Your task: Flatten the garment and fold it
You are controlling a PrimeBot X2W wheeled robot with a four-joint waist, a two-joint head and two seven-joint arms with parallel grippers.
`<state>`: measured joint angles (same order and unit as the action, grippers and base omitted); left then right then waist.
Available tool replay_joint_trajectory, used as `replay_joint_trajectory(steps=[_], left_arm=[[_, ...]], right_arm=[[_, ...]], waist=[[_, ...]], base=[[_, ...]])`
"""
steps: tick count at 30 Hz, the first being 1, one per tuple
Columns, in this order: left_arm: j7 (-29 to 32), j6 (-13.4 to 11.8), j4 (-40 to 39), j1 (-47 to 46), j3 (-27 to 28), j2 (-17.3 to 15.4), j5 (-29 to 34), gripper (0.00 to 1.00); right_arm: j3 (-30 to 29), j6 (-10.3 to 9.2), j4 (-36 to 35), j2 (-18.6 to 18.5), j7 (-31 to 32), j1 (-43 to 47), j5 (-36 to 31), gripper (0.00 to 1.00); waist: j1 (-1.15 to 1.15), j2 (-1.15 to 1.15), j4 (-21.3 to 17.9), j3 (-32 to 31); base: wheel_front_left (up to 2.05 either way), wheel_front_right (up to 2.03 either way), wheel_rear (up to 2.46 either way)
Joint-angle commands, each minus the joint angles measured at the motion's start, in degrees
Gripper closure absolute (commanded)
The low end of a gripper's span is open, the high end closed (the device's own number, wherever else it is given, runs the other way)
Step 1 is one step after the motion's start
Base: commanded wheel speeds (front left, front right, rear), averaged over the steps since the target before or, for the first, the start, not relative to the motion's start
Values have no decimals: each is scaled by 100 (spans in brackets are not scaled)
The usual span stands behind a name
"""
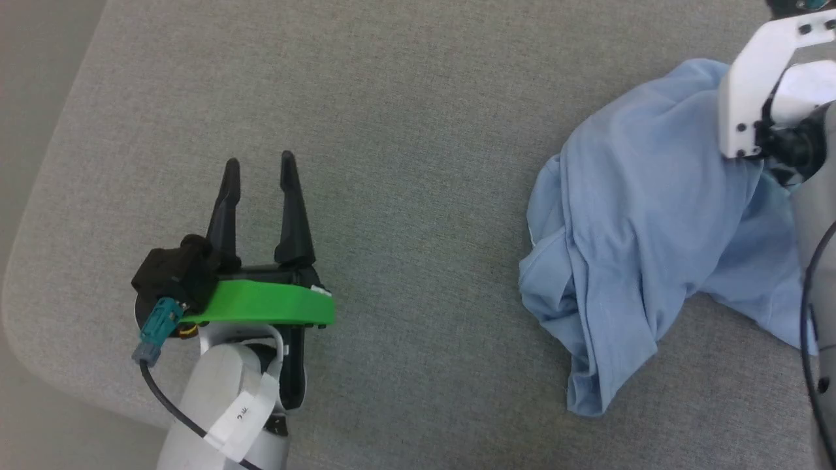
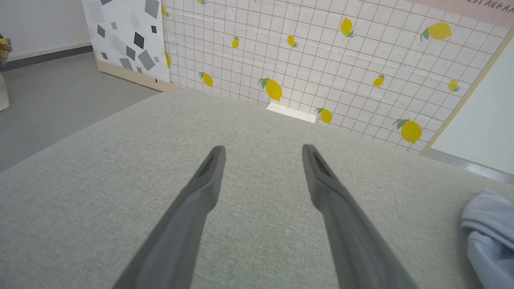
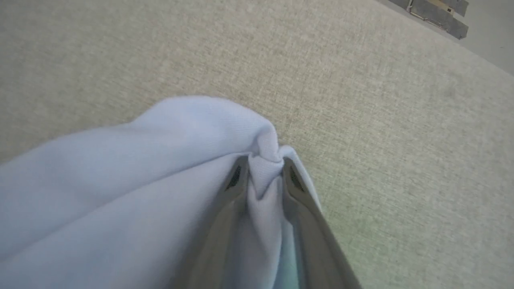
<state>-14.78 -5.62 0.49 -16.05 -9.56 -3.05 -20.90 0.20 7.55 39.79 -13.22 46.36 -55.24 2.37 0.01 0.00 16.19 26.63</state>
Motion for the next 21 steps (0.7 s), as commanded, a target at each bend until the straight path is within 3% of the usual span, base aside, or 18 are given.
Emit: replay_joint_trajectory(steps=[1,6,11,16,21], left_arm=[[-21,-11,24,40,53,16,21,0],[-21,89,164,254,242,16,242,0],[-21,208,324,611,450,17,441,0],[-21,333,427,929,588,17,563,0],[-21,407,474,1078,618,17,601,0]], right_arm=[[65,-6,61,168,-56,374,169,100],[12,-6,-727,392,-1113,871,809,100],[-28,-6,-2128,589,-1712,1891,1609,100],[-142,-6,-3959,561,-1204,3473,2143,100],[-790,-6,-5390,707,-156,5414,2189,100]], waist=[[-1,0,-89,-176],[-1,0,-442,-789],[-1,0,-910,-1517],[-1,0,-1351,-2028],[-1,0,-1647,-2243]], base=[[0,0,0],[0,0,0],[0,0,0],[0,0,0],[0,0,0]])
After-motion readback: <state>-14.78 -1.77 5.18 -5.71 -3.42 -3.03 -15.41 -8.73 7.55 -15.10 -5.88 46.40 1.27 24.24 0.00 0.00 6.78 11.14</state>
